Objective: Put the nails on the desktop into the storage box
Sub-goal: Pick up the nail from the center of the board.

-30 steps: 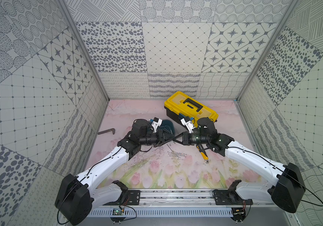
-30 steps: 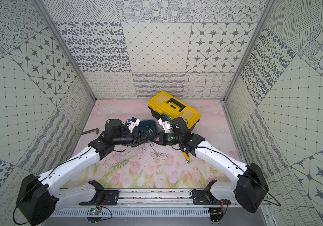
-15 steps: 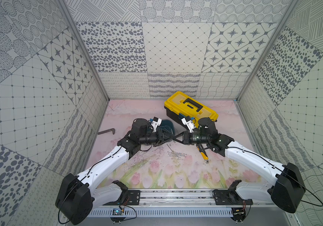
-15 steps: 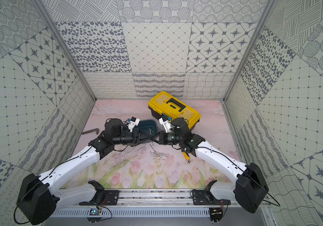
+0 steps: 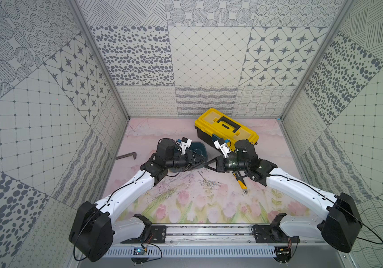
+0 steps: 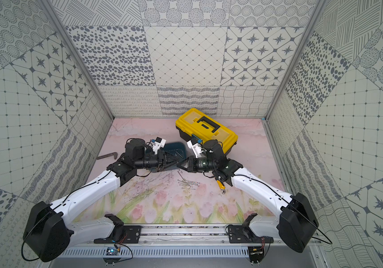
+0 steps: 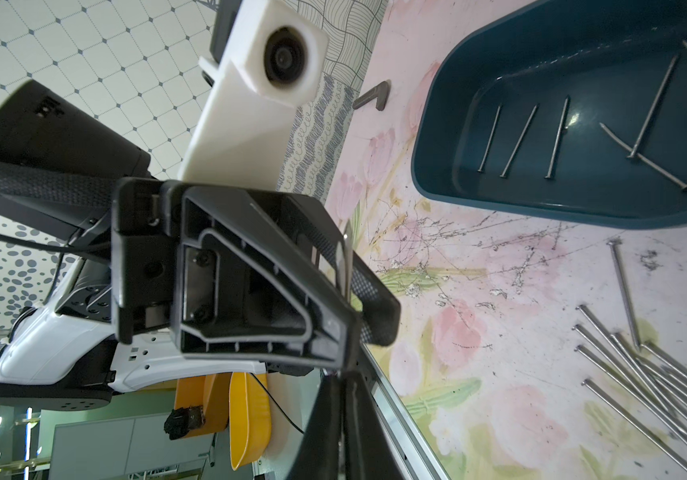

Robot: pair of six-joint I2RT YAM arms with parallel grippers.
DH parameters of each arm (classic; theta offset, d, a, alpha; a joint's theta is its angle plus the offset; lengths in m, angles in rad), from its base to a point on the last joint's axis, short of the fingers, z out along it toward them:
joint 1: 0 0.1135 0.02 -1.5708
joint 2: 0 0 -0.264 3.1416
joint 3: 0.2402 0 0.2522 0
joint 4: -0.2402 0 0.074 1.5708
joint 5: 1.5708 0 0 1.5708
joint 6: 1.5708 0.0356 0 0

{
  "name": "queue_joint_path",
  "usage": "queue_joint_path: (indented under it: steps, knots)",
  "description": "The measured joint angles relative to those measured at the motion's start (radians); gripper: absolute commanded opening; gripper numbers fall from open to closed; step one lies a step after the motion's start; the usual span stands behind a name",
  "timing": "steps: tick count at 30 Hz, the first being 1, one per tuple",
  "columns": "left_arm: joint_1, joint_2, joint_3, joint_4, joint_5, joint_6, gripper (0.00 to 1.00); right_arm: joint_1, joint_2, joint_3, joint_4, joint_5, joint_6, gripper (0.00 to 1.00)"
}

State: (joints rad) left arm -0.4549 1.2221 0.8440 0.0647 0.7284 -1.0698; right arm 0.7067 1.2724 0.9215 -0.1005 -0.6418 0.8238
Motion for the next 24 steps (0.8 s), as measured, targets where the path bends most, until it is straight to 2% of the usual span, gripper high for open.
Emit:
queue_joint_path:
  steps: [13,24]
  knots:
    - [0.039,-0.012,-0.004,0.006,0.011,-0.008,0.2,0.0,0.0,0.0,0.0,-0.007,0.004,0.0]
    - [0.04,-0.019,-0.019,0.025,0.022,-0.011,0.07,0.0,0.006,0.0,0.001,-0.018,0.019,0.0]
